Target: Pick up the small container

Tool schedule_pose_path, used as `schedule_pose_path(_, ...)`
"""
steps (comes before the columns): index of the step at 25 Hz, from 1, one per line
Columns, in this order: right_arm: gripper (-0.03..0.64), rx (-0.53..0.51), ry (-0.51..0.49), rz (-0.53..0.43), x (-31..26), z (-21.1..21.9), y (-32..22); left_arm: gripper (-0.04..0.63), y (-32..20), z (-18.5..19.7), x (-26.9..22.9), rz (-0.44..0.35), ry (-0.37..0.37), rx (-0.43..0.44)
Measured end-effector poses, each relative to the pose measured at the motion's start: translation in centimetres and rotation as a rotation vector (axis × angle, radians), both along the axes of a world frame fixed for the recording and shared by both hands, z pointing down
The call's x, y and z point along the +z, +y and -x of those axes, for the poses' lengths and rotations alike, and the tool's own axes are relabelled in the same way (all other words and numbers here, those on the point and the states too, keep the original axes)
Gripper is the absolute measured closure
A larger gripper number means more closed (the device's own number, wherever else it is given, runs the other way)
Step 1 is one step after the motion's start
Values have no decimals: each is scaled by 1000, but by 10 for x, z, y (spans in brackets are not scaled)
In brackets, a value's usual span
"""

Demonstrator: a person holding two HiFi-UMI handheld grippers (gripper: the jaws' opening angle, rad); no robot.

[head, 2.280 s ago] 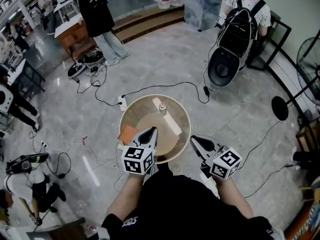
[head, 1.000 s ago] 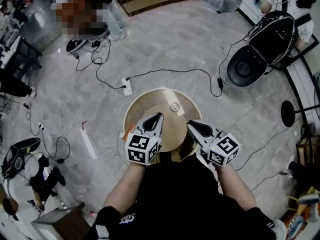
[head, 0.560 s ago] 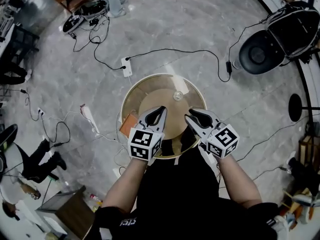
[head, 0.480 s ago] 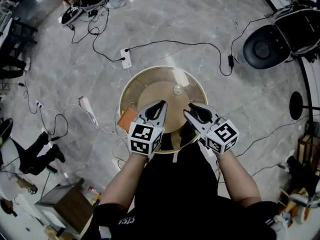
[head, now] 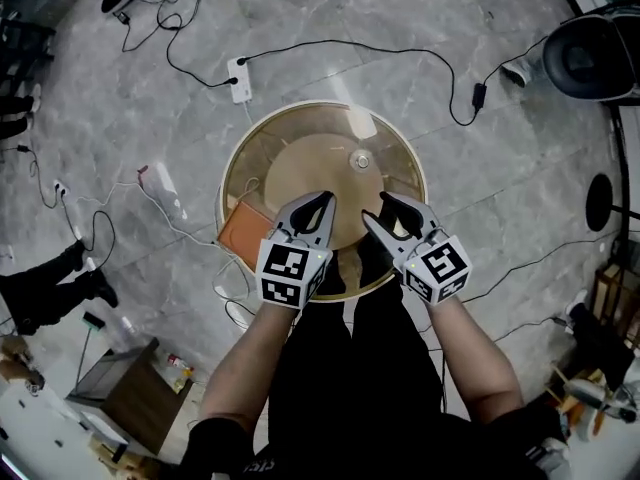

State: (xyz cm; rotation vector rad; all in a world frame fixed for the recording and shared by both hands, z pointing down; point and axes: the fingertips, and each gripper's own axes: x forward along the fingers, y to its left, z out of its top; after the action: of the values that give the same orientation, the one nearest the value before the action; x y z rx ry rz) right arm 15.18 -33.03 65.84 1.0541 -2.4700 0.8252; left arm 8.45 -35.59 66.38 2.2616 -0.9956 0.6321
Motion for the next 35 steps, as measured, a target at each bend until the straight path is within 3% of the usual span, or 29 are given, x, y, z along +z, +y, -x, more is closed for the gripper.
schedule_pose_path(6,403,22,54,-9,64,0,-14,569,5,10,60,50,-12,-23)
schedule_pose_path(16,285,74,149,-33,176,-12,-45,569,-12,29,152,93,-14,-69)
schedule_pose_path(24,235,37,168,-61,228,-5,-67,571,-15,25,194,74,-27,-58)
schedule_pose_path(35,227,17,208,-83,271,11,-79,569,-21,31,225,79,-1,-96)
